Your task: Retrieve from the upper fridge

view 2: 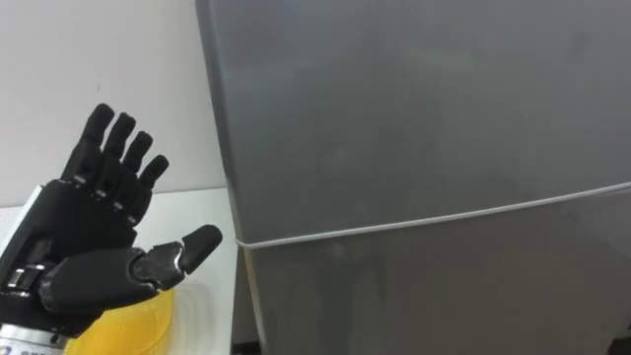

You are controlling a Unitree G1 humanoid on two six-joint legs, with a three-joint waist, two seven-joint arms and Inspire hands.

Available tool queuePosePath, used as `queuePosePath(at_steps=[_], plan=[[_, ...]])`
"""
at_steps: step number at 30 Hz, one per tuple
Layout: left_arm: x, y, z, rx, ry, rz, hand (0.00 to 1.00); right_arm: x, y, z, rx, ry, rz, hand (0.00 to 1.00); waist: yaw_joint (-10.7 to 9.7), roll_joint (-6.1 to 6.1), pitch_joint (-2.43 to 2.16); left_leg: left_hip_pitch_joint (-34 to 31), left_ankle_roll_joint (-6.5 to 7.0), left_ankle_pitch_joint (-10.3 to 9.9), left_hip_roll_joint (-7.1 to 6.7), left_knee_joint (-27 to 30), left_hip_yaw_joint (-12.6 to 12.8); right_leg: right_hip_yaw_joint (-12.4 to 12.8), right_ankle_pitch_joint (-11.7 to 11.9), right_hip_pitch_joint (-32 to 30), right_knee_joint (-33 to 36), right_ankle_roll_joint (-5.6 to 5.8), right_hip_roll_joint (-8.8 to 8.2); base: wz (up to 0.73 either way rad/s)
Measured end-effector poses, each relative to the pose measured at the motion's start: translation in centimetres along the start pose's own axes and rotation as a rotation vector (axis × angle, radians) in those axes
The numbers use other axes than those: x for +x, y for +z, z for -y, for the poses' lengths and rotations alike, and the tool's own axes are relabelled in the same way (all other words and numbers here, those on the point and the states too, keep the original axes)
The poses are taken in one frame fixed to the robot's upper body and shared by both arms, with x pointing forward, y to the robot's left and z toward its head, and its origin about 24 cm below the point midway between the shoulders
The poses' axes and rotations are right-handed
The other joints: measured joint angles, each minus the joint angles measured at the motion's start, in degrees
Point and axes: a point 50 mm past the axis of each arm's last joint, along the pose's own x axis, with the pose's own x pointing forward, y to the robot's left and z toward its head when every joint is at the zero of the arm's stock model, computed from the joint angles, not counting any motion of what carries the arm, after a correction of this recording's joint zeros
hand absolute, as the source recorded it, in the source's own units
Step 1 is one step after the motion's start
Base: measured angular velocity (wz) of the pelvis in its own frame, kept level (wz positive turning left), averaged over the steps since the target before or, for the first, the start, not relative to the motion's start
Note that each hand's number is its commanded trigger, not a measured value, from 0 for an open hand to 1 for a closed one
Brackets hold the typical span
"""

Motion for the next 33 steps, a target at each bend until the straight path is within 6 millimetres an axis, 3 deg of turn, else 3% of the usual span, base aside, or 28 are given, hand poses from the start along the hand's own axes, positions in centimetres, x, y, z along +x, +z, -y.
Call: queuePosePath(at_steps=[10,18,28,33], plan=[[0.21,-0.10,0.40,0.000,-0.075,-0.018,0.00,0.00,0.30,0.35,-0.002,-0.008,0.003,0.00,0.08,0.11,-0.03,-0.06,0.00,0.00,0.06,0.00,0.17,0.65,-0.01,-0.69,0.32,-0.01,0.14,-0.02],[0.21,-0.10,0.43,0.010,-0.096,-0.027,0.00,-0.01,0.08,0.55,-0.006,-0.011,-0.003,0.00,-0.07,0.64,-0.37,-0.03,0.00,0.00,0.14,-0.04,0.17,0.72,0.01,-0.63,0.43,-0.03,0.24,0.00],[0.50,-0.04,0.84,0.011,-0.149,-0.028,0.00,-0.02,0.18,0.48,-0.007,0.023,-0.001,0.00,-0.10,0.16,0.18,-0.11,-0.01,0.01,0.21,-0.16,0.22,0.72,0.00,-0.50,0.31,-0.04,0.31,0.00],[0.60,0.03,0.91,0.012,-0.160,-0.023,0.00,-0.02,0.11,0.42,-0.006,0.035,-0.001,0.00,-0.45,0.18,0.20,-0.08,-0.01,0.01,0.21,-0.16,0.32,0.74,0.00,-0.49,0.32,-0.04,0.32,0.00]])
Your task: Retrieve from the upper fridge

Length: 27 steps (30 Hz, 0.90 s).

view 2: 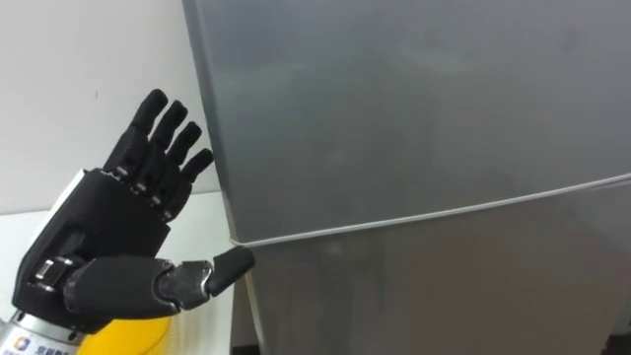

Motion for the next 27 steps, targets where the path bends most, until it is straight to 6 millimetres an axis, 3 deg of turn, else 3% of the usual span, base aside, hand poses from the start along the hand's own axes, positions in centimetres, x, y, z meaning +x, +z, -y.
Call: queuePosePath(at_steps=[9,13,14,16,26,27], plan=[[0.1,-0.4,0.7,-0.010,-0.042,-0.017,0.00,0.0,0.3,0.0,0.000,0.007,0.008,0.00,-1.12,-0.23,0.14,-0.11,0.00,0.00,0.01,-0.11,0.46,0.08,0.00,-0.02,-0.04,0.00,-0.01,-0.01],[0.2,-0.8,1.3,-0.021,-0.069,-0.038,0.00,0.0,0.2,0.0,0.002,0.004,0.004,0.00,-1.26,0.31,-0.22,-0.18,0.00,0.00,0.02,-0.09,0.54,0.09,0.00,-0.12,-0.05,0.00,-0.01,0.00],[0.2,-0.8,1.3,-0.022,-0.073,-0.043,0.00,0.0,0.1,0.0,0.004,0.002,0.002,0.00,-1.38,-0.03,-0.03,-0.04,0.00,0.00,0.03,-0.09,0.52,0.08,0.00,-0.12,-0.06,0.00,-0.01,0.00],[0.2,-0.9,1.4,-0.023,-0.079,-0.047,0.00,0.0,0.1,0.0,0.004,0.000,0.002,0.00,-1.38,0.26,-0.22,-0.05,0.00,0.00,0.03,-0.09,0.52,0.07,0.00,-0.14,-0.06,-0.01,-0.01,0.00],[0.2,-1.1,1.6,-0.025,-0.104,-0.063,0.00,0.0,0.3,0.0,0.004,0.007,0.006,0.00,-1.44,0.39,-0.32,-0.03,0.00,0.00,0.03,-0.08,0.58,0.07,0.01,-0.19,-0.04,-0.02,-0.01,0.00],[0.2,-1.1,1.6,-0.025,-0.104,-0.063,0.27,0.0,0.3,0.0,0.004,0.007,0.006,0.00,-1.44,0.39,-0.32,-0.03,0.00,0.00,0.03,-0.08,0.58,0.07,0.01,-0.19,-0.03,-0.02,-0.01,0.00]])
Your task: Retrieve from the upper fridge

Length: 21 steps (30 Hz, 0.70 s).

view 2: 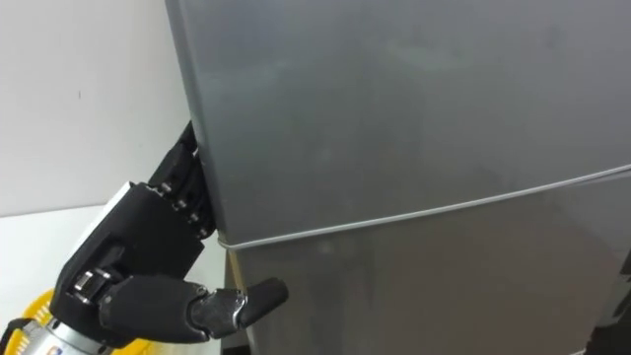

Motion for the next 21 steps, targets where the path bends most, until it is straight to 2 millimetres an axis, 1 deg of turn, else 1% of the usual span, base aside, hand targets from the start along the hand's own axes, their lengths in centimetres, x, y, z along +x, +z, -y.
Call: queuePosePath(at_steps=[1,2,3,6,8,10,13,16,21], plan=[[0.0,0.0,0.0,0.000,0.000,0.000,0.55,0.0,0.0,0.0,0.000,0.001,-0.001,0.00,0.00,0.04,-0.02,0.00,0.00,0.00,0.00,0.00,0.01,0.00,0.00,0.00,0.00,0.00,0.00,0.00],[0.0,0.0,0.0,0.000,0.000,-0.001,0.71,0.0,0.0,0.0,0.000,0.002,-0.001,0.00,0.00,0.06,-0.02,0.00,0.00,0.00,0.00,0.00,0.01,0.00,0.00,0.00,0.00,0.00,0.00,0.00],[0.0,0.0,0.0,0.000,0.000,-0.001,1.00,0.0,0.0,0.0,0.000,0.002,-0.001,0.00,0.00,0.09,-0.03,0.00,0.00,0.00,0.00,0.00,0.01,0.00,0.00,0.02,0.01,0.00,0.00,0.00],[-0.1,0.1,-0.3,0.005,0.024,-0.001,1.00,0.0,0.0,0.0,0.000,0.001,0.000,0.00,0.05,0.14,0.01,-0.04,0.00,0.00,0.00,0.00,0.01,-0.04,0.00,0.04,0.01,0.00,-0.01,0.00],[-0.3,0.3,-0.9,0.016,0.065,0.003,1.00,0.0,0.0,0.1,0.000,-0.002,0.000,0.00,0.06,0.28,0.04,-0.13,0.00,0.00,0.00,0.01,0.00,-0.08,0.00,-0.02,-0.06,0.00,-0.01,0.00],[-0.3,0.4,-1.2,0.023,0.086,0.010,1.00,0.0,-0.1,0.2,0.000,-0.004,-0.002,0.00,0.04,0.41,-0.03,-0.14,0.00,0.00,0.00,0.00,-0.01,-0.07,0.00,-0.01,-0.08,0.00,-0.02,0.00],[-0.4,0.5,-0.8,0.020,0.069,0.010,1.00,0.0,-0.1,0.3,-0.001,-0.008,-0.002,0.00,0.22,0.53,-0.03,-0.24,0.00,0.00,0.00,0.00,-0.05,-0.12,0.00,-0.02,-0.10,0.00,-0.02,0.00],[-0.4,0.6,-0.9,0.023,0.090,0.010,1.00,-0.1,0.2,0.8,-0.003,-0.025,0.005,0.00,0.25,0.72,0.04,-0.23,0.00,0.00,0.00,-0.01,-0.01,-0.06,0.00,-0.05,-0.04,0.00,-0.02,0.00],[-0.3,0.6,-0.9,0.023,0.096,0.011,1.00,-0.1,0.3,1.1,-0.004,-0.054,0.008,0.00,0.25,0.66,0.03,-0.59,0.00,0.00,0.00,-0.01,-0.01,-0.08,0.00,-0.13,-0.06,0.00,-0.02,0.00]])
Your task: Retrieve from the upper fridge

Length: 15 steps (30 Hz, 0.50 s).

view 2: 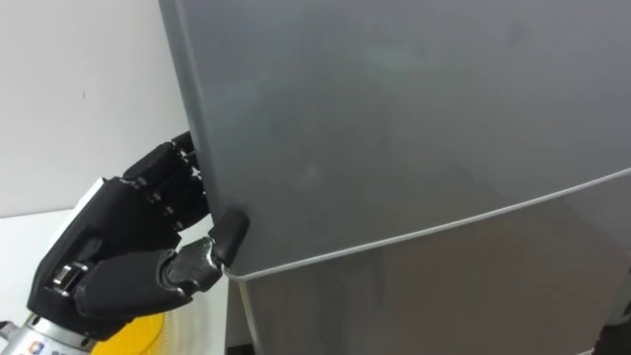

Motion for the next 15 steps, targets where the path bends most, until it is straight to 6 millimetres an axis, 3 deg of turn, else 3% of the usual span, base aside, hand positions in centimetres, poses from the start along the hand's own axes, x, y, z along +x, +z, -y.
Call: queuePosePath(at_steps=[15], plan=[[0.11,0.04,0.52,-0.011,-0.019,0.005,1.00,0.00,0.25,0.05,-0.003,-0.004,0.006,0.00,-0.05,-0.82,0.08,-0.31,0.00,0.00,0.01,0.06,-0.05,-0.17,0.00,-0.20,-0.10,0.00,0.01,0.00]])
